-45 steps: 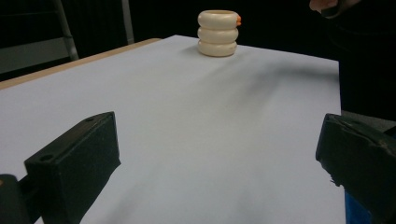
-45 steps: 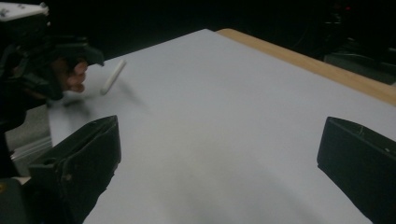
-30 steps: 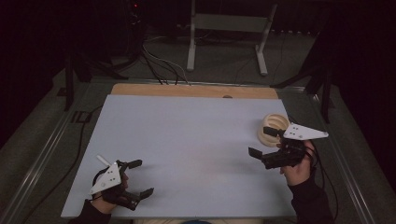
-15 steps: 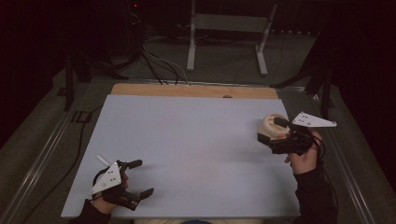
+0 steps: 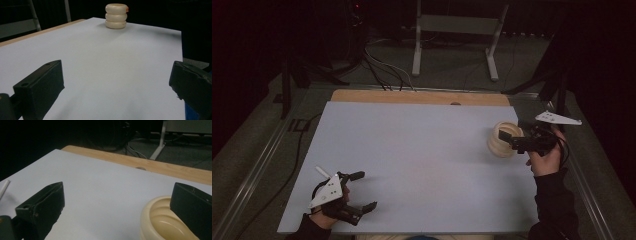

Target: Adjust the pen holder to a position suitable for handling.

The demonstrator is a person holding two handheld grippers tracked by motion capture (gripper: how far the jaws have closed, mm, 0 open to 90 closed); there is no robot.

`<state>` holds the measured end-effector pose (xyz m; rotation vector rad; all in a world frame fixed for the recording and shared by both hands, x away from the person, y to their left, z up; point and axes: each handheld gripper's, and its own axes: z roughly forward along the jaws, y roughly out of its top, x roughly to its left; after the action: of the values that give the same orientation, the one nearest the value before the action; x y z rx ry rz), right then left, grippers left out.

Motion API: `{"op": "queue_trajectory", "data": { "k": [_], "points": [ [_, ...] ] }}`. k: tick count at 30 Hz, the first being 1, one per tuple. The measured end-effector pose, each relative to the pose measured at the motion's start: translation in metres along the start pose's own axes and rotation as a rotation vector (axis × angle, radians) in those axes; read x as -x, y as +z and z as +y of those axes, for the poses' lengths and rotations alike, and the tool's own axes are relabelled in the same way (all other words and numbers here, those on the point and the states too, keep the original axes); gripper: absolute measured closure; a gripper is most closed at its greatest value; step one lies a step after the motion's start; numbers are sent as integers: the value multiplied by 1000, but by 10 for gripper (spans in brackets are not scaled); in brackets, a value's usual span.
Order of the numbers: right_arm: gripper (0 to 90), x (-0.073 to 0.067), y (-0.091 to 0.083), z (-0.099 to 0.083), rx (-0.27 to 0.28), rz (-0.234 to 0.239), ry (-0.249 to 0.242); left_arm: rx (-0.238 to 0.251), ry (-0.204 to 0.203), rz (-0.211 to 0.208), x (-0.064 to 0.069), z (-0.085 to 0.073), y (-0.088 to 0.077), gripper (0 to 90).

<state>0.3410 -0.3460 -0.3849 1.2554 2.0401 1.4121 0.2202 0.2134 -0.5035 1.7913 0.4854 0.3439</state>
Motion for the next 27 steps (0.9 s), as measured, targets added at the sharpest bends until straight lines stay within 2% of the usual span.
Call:
{"op": "queue_trajectory", "data": {
  "k": [6,9,11,19,24,27],
  "points": [
    [0,14,5,4,-31,-59,66,3,1,1,0,0,0,1],
    [0,20,7,6,-30,-100,80,2,-5,3,0,0,0,1],
    [0,25,9,6,-50,-123,95,2,0,2,0,0,0,1],
    [0,46,16,1,-109,-165,196,3,-1,2,0,0,-1,2],
    [76,59,18,-2,-156,-191,279,8,-1,3,0,1,-1,1],
    [159,66,20,-3,-180,-216,322,2,2,3,0,1,-1,1]
  ]
}}
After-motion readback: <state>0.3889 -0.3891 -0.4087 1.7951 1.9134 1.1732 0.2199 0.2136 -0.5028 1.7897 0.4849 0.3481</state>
